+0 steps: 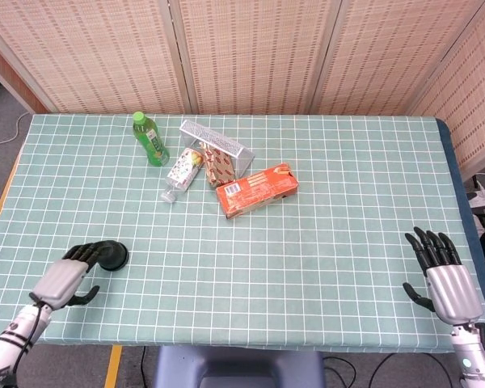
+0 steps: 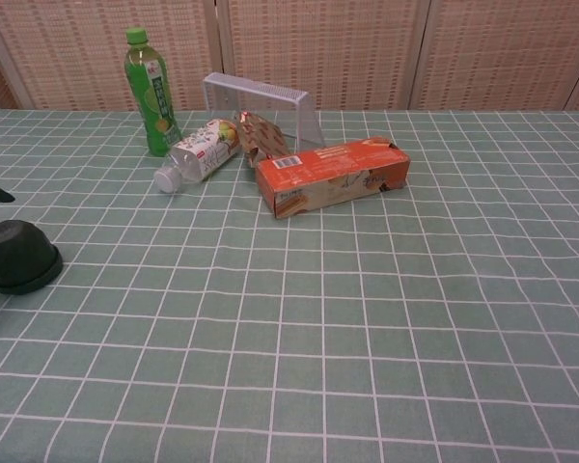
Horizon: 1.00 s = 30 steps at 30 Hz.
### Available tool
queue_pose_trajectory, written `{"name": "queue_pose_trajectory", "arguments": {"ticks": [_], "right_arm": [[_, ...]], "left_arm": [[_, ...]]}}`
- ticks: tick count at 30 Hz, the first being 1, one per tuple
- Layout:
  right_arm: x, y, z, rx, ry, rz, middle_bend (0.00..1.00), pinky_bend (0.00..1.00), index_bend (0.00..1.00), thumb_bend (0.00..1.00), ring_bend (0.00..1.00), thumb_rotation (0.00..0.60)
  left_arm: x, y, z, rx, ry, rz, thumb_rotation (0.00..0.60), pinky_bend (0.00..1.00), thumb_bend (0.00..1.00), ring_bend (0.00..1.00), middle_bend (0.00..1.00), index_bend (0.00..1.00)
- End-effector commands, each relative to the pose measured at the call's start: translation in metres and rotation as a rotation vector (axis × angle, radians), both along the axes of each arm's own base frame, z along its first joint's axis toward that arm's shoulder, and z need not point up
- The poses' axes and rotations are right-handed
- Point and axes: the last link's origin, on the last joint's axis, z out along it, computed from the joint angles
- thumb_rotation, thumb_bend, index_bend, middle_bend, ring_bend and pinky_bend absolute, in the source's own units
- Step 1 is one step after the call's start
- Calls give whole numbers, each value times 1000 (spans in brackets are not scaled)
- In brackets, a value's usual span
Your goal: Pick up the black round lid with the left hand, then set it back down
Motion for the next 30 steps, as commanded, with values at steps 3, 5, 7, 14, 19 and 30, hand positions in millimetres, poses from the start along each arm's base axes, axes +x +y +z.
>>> {"name": "queue_pose_trajectory", "arguments": {"ticks": [3, 5, 7, 14, 19, 30], "right_arm": [[-1, 0, -1, 15, 18, -3, 0, 0, 0, 171, 0, 600], [-2, -1, -3, 33, 25, -8, 0, 0, 0, 171, 0, 600], [-2, -2, -5, 45, 34, -11, 0, 0, 0, 170, 0, 600], [-2, -3, -8, 54, 41, -13, 0, 0, 0, 170, 0, 600], [3, 0, -2, 25, 6, 23, 0, 0, 0, 170, 0, 600], [3, 4, 1, 30, -12, 46, 0, 0, 0, 170, 0, 600]], "left_arm": [[41, 28, -7, -67, 65, -34, 600, 48, 387, 0, 0, 0], [50, 35, -11, -56, 94, -44, 600, 46, 386, 0, 0, 0], [56, 39, -15, -61, 129, -44, 600, 46, 386, 0, 0, 0], [68, 56, -35, -114, 214, 10, 600, 46, 386, 0, 0, 0], [69, 61, -43, -137, 275, 53, 600, 46, 386, 0, 0, 0], [68, 74, -53, -162, 372, 107, 600, 46, 384, 0, 0, 0]]}}
